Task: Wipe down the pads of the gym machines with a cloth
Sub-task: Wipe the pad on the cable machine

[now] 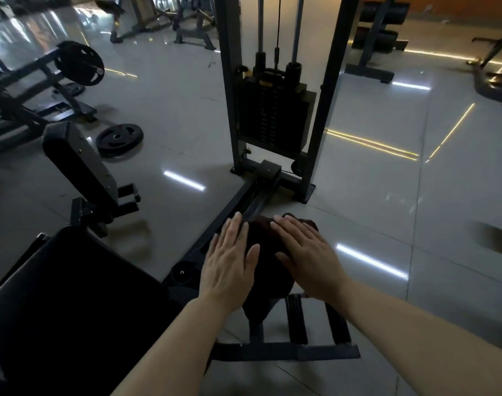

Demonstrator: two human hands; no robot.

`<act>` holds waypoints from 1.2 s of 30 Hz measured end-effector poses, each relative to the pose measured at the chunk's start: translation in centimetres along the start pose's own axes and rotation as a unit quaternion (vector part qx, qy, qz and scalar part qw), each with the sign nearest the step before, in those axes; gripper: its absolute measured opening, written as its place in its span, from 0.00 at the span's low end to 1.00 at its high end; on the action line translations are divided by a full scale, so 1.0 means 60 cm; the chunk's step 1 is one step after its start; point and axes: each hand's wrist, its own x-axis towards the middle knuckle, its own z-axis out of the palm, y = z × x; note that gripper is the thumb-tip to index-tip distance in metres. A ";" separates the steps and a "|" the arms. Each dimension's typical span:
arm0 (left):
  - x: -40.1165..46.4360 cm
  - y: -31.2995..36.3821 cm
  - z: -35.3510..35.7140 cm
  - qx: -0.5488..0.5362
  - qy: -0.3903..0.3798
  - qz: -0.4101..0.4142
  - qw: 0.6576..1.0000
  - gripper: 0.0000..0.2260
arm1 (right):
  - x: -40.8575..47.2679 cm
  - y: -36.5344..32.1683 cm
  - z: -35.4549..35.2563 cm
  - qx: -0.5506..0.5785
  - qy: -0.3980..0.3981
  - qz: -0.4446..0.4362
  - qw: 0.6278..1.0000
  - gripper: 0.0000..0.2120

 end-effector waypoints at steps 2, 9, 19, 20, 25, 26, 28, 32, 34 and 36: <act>0.003 0.006 0.012 -0.012 0.003 -0.001 1.000 0.36 | 0.004 -0.012 0.004 0.004 0.018 0.031 0.999 0.26; -0.004 -0.006 0.029 -0.096 0.083 -0.002 0.992 0.36 | 0.073 -0.073 0.011 -0.024 0.006 -0.003 1.000 0.24; -0.013 -0.032 0.052 -0.139 0.158 0.058 0.976 0.37 | 0.042 -0.079 0.032 -0.025 0.084 0.004 0.996 0.33; -0.011 -0.036 0.053 -0.143 0.168 0.065 0.973 0.39 | 0.057 -0.088 0.028 -0.032 0.080 -0.012 0.996 0.33; -0.011 -0.044 0.056 -0.107 0.184 0.086 0.973 0.37 | 0.044 -0.027 0.040 0.104 0.139 0.007 0.985 0.27; -0.011 -0.044 0.057 -0.103 0.192 0.091 0.972 0.36 | 0.036 -0.020 0.051 0.152 0.171 0.013 0.973 0.26; -0.008 -0.045 0.055 -0.086 0.213 0.111 0.967 0.35 | 0.027 -0.020 0.068 0.191 0.227 0.017 0.955 0.28; 0.015 -0.050 0.053 -0.043 0.249 0.163 0.954 0.31 | 0.033 -0.031 0.082 0.123 0.286 0.016 0.950 0.32; 0.023 -0.050 0.065 -0.026 0.260 0.174 0.950 0.30 | 0.035 -0.028 0.098 0.118 0.328 0.003 0.937 0.32; 0.029 -0.052 0.079 -0.012 0.285 0.175 0.942 0.29 | 0.036 -0.018 0.125 0.122 0.385 -0.016 0.914 0.30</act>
